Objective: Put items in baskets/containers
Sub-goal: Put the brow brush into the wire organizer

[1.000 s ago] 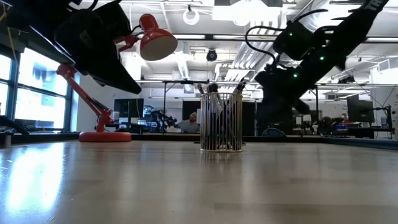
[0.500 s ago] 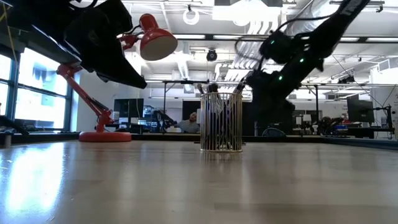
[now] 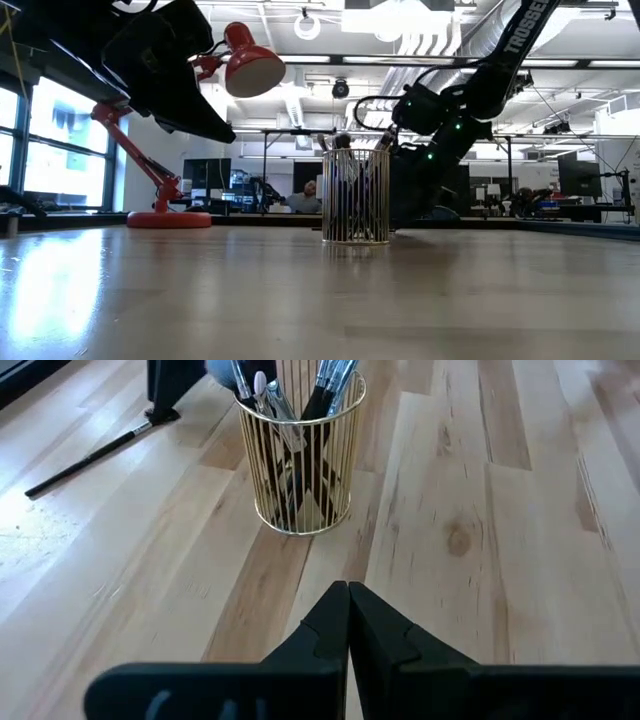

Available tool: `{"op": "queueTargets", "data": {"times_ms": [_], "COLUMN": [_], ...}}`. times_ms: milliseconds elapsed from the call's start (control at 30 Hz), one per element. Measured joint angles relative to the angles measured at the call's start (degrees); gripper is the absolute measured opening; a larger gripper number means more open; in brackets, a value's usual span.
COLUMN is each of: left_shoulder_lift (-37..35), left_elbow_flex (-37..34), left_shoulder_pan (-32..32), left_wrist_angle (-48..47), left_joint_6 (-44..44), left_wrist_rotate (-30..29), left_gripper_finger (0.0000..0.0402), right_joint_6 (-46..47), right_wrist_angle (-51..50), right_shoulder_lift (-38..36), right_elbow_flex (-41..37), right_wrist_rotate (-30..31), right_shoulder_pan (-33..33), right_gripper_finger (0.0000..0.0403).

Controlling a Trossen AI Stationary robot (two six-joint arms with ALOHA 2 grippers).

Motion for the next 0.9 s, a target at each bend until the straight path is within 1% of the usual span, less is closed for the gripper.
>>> {"op": "queueTargets", "data": {"times_ms": [167, 267, 367, 433, 533, 600, 767, 900], "left_shoulder_lift": [0.02, 0.02, 0.02, 0.02, 0.02, 0.02, 0.04, 0.04], "left_elbow_flex": [0.00, 0.00, 0.00, 0.00, 0.00, 0.02, 0.02, 0.04], "left_shoulder_pan": [0.00, 0.00, 0.00, 0.00, 0.00, 0.00, 0.00, 0.00], "left_wrist_angle": [-0.04, -0.05, -0.05, -0.04, -0.07, -0.04, -0.10, -0.01], "left_joint_6": [-0.01, -0.01, -0.01, -0.01, -0.04, -0.04, -0.02, 0.05], "left_wrist_rotate": [0.04, 0.04, 0.04, 0.04, 0.04, 0.04, 0.04, 0.04], "left_gripper_finger": [0.0000, 0.0000, 0.0000, 0.0000, 0.0000, 0.0000, 0.0000, 0.0000], "right_joint_6": [0.00, -0.16, -1.29, -2.56, -4.47, -5.77, -7.50, -9.15], "right_wrist_angle": [0.72, 0.79, 0.77, 0.82, 0.85, 0.18, -8.14, -17.62], "right_shoulder_lift": [1.32, 1.99, 2.29, 2.32, 2.33, 2.32, -0.94, -6.83], "right_elbow_flex": [0.13, 0.18, 0.24, 0.24, 0.24, 0.24, 0.20, -0.13], "right_wrist_rotate": [-0.02, 0.33, 0.40, 0.34, -1.48, -2.02, -2.13, -0.65], "right_shoulder_pan": [-0.02, 0.00, -0.02, -0.03, -0.02, 0.04, 0.30, 1.75], "right_gripper_finger": [0.0134, 0.0121, 0.0091, 0.0062, 0.0016, 0.0008, 0.0003, 0.0001]}}
